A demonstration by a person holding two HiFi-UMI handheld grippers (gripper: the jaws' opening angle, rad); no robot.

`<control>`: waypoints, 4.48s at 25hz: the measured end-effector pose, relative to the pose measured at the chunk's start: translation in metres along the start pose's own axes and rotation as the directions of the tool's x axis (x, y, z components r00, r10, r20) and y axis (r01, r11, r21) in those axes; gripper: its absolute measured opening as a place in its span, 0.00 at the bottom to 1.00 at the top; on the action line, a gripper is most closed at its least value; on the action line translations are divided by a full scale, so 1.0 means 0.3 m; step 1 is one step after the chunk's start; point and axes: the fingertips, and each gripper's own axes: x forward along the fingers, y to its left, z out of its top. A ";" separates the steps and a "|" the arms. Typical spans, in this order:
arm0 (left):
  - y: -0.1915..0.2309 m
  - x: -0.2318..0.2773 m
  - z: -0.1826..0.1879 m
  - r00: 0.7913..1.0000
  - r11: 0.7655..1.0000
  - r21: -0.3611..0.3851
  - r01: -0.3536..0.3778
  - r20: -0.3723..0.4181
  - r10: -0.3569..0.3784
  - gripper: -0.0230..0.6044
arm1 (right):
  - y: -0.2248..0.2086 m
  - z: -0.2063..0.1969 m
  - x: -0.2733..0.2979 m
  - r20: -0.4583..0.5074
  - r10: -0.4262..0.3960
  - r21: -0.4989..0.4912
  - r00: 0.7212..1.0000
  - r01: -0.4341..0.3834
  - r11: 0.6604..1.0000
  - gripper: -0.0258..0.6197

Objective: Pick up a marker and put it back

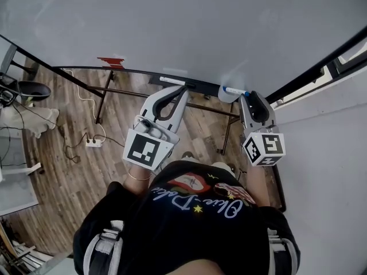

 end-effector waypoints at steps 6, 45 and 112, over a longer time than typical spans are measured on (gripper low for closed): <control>0.033 0.002 -0.005 1.000 1.000 0.005 -0.015 -0.009 0.015 0.04 | -0.027 -0.047 0.047 -0.039 -0.014 0.007 0.999 0.014 1.000 0.24; 0.020 -0.124 0.007 0.993 0.993 -0.029 -0.115 0.002 0.115 0.04 | 0.049 0.088 0.003 -0.011 0.069 -0.122 0.998 -0.070 0.990 0.16; -0.029 -0.177 0.000 0.995 0.995 -0.019 -0.098 -0.007 0.098 0.04 | 0.095 0.321 -0.280 0.203 0.046 -0.139 0.978 -0.017 0.990 0.16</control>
